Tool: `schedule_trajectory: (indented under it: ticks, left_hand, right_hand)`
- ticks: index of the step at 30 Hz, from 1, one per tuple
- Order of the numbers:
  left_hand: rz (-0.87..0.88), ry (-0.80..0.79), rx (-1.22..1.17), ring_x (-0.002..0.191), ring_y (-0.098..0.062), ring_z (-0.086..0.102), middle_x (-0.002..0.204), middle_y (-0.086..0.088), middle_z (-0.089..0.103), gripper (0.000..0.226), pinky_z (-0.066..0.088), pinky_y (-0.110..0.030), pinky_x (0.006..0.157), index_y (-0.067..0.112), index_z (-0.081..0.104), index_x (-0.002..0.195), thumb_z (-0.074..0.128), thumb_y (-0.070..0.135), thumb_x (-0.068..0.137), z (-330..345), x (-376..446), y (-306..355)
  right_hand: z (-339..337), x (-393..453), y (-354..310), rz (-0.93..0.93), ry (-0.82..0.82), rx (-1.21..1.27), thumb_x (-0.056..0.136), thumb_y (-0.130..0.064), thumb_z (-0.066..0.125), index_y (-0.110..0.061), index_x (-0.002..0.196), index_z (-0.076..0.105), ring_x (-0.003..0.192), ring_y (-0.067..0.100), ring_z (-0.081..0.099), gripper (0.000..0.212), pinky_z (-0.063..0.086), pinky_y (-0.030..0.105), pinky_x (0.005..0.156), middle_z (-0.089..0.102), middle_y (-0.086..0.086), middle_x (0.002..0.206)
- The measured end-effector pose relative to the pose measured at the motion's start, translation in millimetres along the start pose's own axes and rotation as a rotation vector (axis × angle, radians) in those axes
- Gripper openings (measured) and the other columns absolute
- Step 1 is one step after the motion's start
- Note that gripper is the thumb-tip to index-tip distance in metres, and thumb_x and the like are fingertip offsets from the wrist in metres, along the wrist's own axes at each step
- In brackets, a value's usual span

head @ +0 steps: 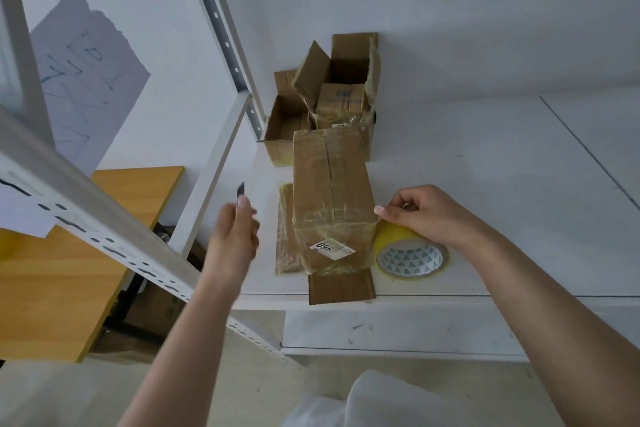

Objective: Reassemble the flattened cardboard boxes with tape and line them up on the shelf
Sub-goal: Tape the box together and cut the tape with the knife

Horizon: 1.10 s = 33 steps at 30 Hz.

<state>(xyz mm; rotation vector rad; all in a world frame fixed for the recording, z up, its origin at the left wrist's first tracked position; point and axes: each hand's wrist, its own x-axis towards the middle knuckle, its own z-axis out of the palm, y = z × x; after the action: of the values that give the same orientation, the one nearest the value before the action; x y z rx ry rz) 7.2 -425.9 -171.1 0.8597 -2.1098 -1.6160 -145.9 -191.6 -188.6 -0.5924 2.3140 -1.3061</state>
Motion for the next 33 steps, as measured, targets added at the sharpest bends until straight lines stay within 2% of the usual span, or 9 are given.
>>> schedule_trajectory:
  ticks: [4,8,12,17,20,24,27,30,33]
  left_hand:
    - [0.279,-0.428,0.069,0.051,-0.007,0.044,0.061,0.005,0.05,0.038,0.038,-0.016,0.048,0.012,0.053,0.083,0.032,0.033,0.107,13,8,67]
    - [0.229,-0.734,0.173,0.053,-0.014,0.057,0.062,0.0,0.062,0.04,0.048,-0.02,0.051,0.01,0.06,0.083,0.036,0.033,0.106,64,16,89]
    - [0.191,-0.604,0.209,0.039,-0.012,0.05,0.055,-0.003,0.06,0.045,0.043,-0.02,0.043,0.008,0.056,0.075,0.038,0.037,0.104,85,24,66]
    - [0.261,-0.549,0.16,0.036,-0.011,0.047,0.051,-0.001,0.059,0.045,0.039,-0.017,0.041,0.008,0.054,0.073,0.038,0.036,0.105,86,25,54]
    - [0.256,-0.548,0.161,0.036,-0.011,0.047,0.05,0.001,0.059,0.045,0.039,-0.017,0.041,0.009,0.053,0.074,0.037,0.037,0.105,86,25,53]
    - [0.261,-0.545,0.198,0.036,-0.01,0.049,0.049,0.001,0.06,0.045,0.039,-0.016,0.041,0.009,0.053,0.074,0.036,0.037,0.105,85,27,52]
    - [0.242,-0.55,0.215,0.038,-0.01,0.051,0.05,0.001,0.061,0.045,0.041,-0.016,0.042,0.009,0.053,0.076,0.036,0.038,0.104,86,26,53]
    - [0.247,-0.563,0.244,0.042,-0.007,0.052,0.052,0.003,0.061,0.045,0.043,-0.015,0.046,0.009,0.053,0.077,0.036,0.04,0.104,85,23,55]
    - [0.3,-0.651,0.401,0.052,-0.006,0.053,0.057,0.01,0.058,0.046,0.045,-0.018,0.059,0.015,0.055,0.073,0.036,0.045,0.103,82,18,59]
  right_hand:
    - [-1,-4,-6,0.018,-0.031,0.031,0.054,-0.07,0.064,-0.018,0.079,0.07,0.069,0.016,0.066,0.058,0.053,0.032,0.068,0.067,0.0,0.073]
    - [-5,-7,-9,0.027,-0.058,0.048,0.057,-0.064,0.065,-0.014,0.081,0.07,0.067,0.015,0.065,0.055,0.051,0.029,0.066,0.067,0.001,0.073]
    - [-11,-14,0,0.048,-0.086,0.217,0.062,-0.059,0.067,-0.015,0.086,0.073,0.075,0.016,0.066,0.05,0.05,0.025,0.07,0.07,0.001,0.079]
    - [-20,-21,13,0.039,-0.198,0.392,0.082,-0.037,0.066,-0.021,0.103,0.074,0.102,0.027,0.066,0.028,0.051,0.036,0.089,0.072,0.008,0.105]
    - [-21,-24,18,0.013,-0.258,0.392,0.082,-0.028,0.066,-0.016,0.112,0.067,0.09,0.028,0.067,0.033,0.052,0.038,0.082,0.071,0.014,0.097]
    - [-34,-22,14,-0.061,-0.216,0.364,0.075,-0.038,0.069,-0.025,0.108,0.069,0.07,0.018,0.067,0.035,0.054,0.025,0.063,0.068,0.007,0.076]
    - [-37,-17,19,-0.012,-0.22,0.142,0.068,-0.049,0.072,-0.031,0.109,0.067,0.073,0.018,0.066,0.045,0.052,0.022,0.067,0.066,0.004,0.076]
    - [-32,-16,23,0.036,-0.169,-0.057,0.072,-0.049,0.072,-0.029,0.109,0.065,0.077,0.012,0.066,0.043,0.048,0.013,0.057,0.066,-0.004,0.083]
    - [-36,-19,25,-0.003,-0.151,0.003,0.068,-0.05,0.07,-0.027,0.1,0.066,0.07,0.012,0.066,0.04,0.052,0.024,0.062,0.067,-0.001,0.076]
